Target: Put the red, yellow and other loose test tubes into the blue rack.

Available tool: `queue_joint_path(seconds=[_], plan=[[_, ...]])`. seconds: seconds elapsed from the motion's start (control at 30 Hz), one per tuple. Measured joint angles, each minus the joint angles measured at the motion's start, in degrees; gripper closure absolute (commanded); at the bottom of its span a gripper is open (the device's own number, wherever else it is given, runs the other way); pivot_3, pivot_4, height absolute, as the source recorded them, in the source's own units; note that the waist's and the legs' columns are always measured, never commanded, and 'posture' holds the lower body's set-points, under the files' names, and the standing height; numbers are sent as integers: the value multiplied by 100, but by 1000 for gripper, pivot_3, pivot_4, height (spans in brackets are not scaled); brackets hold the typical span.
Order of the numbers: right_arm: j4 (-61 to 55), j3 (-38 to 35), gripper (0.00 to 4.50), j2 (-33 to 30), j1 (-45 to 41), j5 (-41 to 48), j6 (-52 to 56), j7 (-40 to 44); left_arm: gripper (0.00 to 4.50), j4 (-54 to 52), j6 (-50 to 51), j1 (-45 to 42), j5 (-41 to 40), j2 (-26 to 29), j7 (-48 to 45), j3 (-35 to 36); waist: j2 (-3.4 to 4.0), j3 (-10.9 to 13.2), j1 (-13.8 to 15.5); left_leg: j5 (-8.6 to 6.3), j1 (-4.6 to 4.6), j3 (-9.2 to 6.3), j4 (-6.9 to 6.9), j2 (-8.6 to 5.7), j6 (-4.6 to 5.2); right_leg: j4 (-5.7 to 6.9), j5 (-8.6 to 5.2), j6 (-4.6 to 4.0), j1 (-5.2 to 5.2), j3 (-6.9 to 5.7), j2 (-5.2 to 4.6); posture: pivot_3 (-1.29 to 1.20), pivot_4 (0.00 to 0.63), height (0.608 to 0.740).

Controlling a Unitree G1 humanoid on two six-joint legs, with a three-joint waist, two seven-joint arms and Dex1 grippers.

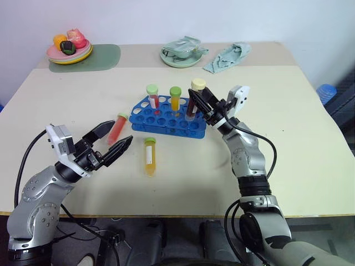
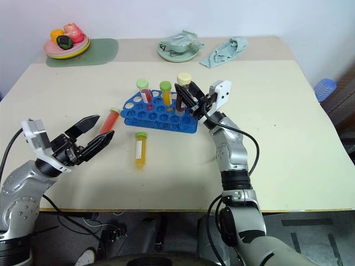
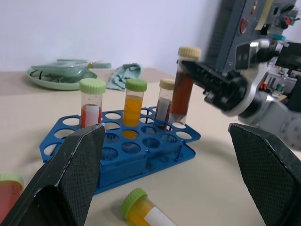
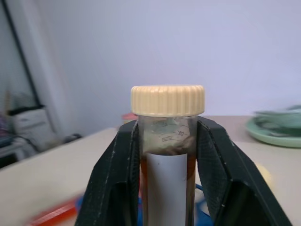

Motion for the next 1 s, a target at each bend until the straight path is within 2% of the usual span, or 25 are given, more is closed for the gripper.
queue_joint_path(seconds=[0.13, 0.37, 0.7, 1.0], plan=[[325, -73, 2901, -12, -2, 16, -451, -22, 207, -98, 5, 25, -4, 31, 25, 45, 0, -1, -56, 0, 6, -3, -2, 4, -1, 1, 0, 0, 6, 0, 5, 0, 150, 740], [324, -63, 2901, -36, 108, 63, -590, -22, 207, -106, 24, -43, -4, 62, 24, 65, 0, -3, -64, 1, 9, -3, -2, 6, -2, 5, 0, -1, 7, 2, 9, 0, 150, 740], [-585, 434, 2901, -36, 764, 164, -291, 335, 207, -73, 30, -194, -2, 61, -11, 60, 1, -5, -65, 0, 13, -4, -3, 7, 0, 7, 0, -1, 8, 3, 11, 0, 150, 740], [-730, 552, 2901, -134, 788, 179, -126, 357, 207, -54, 29, -208, 6, 48, -22, 3, 1, -6, -60, -1, 14, -4, -2, 7, 1, 7, 0, -1, 9, 4, 11, 0, 150, 740]])
